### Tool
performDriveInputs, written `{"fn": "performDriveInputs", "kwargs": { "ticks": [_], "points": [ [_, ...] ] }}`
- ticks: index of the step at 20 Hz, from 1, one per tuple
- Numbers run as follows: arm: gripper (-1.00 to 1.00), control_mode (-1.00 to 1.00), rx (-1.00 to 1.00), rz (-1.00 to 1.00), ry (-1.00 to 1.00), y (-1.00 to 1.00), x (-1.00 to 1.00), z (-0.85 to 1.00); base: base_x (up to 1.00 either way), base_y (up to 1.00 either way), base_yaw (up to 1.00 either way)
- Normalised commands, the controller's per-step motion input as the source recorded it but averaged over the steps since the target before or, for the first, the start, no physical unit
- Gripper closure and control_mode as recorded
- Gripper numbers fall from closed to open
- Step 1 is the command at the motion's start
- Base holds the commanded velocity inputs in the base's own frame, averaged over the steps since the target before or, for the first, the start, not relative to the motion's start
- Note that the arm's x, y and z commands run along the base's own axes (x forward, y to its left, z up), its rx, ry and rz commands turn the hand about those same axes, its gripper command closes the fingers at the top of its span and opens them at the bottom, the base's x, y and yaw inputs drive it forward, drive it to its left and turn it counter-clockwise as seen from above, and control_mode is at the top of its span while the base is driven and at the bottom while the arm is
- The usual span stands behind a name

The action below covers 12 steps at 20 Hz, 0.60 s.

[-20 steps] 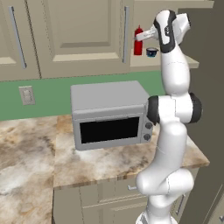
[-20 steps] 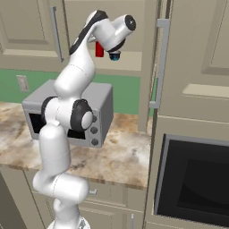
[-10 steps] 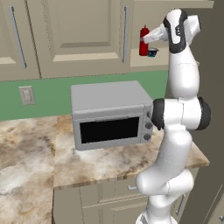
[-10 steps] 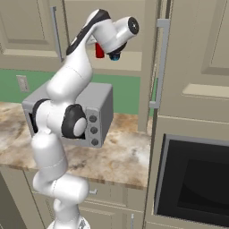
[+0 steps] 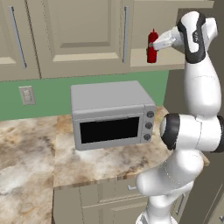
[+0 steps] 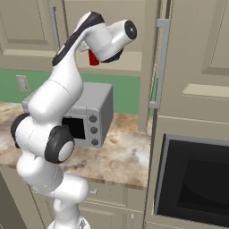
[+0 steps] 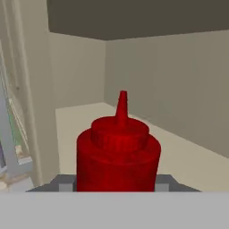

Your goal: The dining table condiment station is running low on ketchup. Refill the condiment station by opening the cabinet and taking the ketchup from the cabinet and placing it on the dining table.

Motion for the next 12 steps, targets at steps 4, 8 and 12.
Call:
{"fn": "performDriveInputs", "kwargs": {
  "ticks": [4, 8, 12],
  "points": [
    [1.00, -1.00, 0.00, -0.02, 0.00, 0.23, -1.00, 0.00, 0.00, 0.00, 0.00],
    [1.00, -1.00, 0.00, -0.12, 0.02, 0.33, -1.00, 0.00, 0.00, 0.00, 0.00],
    [1.00, -1.00, -0.02, -0.22, 0.05, 0.36, -1.00, 0.00, 0.00, 0.00, 0.00]
  ]
}}
